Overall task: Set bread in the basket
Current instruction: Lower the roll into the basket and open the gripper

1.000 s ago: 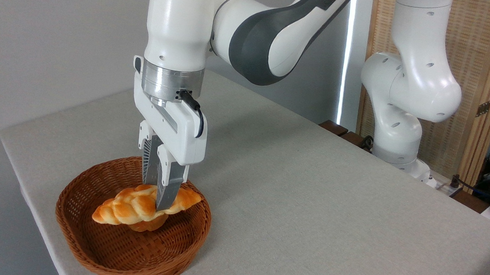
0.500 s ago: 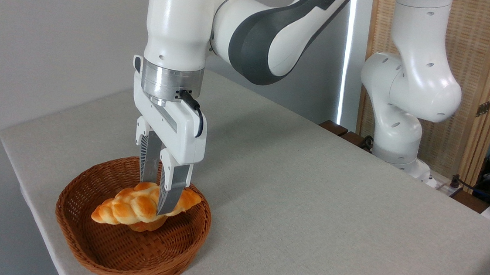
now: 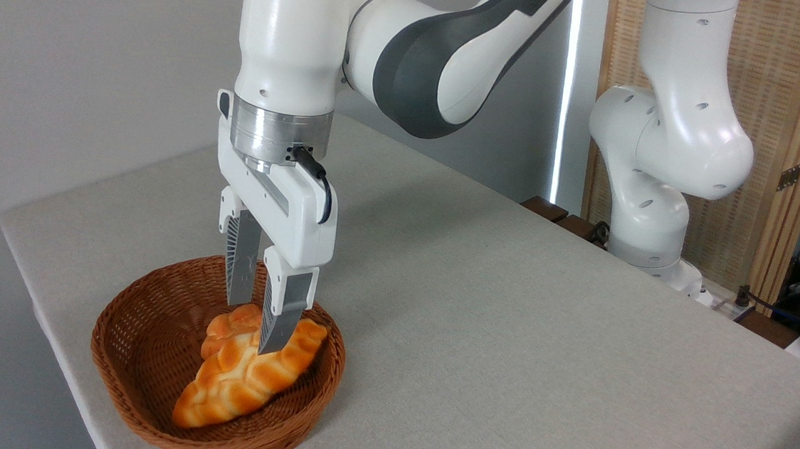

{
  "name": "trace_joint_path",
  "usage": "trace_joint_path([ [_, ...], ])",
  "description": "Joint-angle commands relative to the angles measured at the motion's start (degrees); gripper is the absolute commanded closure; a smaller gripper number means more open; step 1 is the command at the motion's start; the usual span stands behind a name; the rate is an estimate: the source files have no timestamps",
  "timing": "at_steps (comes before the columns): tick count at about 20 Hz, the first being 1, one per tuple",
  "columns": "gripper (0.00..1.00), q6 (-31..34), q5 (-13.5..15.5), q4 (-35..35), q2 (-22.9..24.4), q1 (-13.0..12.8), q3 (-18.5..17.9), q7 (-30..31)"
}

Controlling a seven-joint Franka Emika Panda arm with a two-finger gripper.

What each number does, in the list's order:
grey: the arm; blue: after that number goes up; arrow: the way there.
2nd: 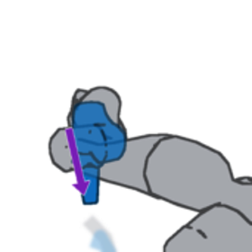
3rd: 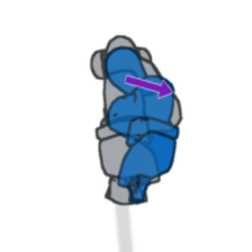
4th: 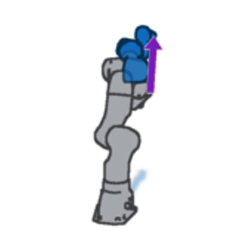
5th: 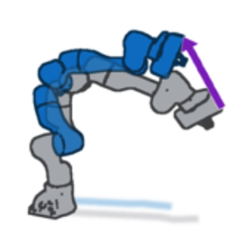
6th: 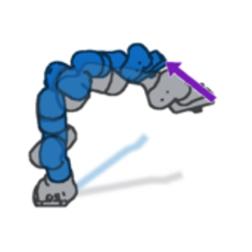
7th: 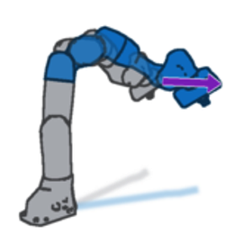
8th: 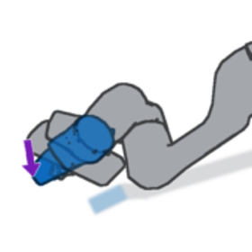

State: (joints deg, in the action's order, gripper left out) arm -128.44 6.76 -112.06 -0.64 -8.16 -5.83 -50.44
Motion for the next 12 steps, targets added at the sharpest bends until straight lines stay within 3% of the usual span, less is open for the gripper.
trace_joint_path([
  [1, 0.0, -0.23, 0.63, 0.44, 0.02, -0.54, -0.58, -0.88],
  [9, 0.0, 0.64, 1.15, 3.94, 0.99, -0.28, -1.02, -0.18],
  [12, 0.0, 3.71, 1.15, 5.08, 1.78, -0.28, -1.11, 3.06],
])
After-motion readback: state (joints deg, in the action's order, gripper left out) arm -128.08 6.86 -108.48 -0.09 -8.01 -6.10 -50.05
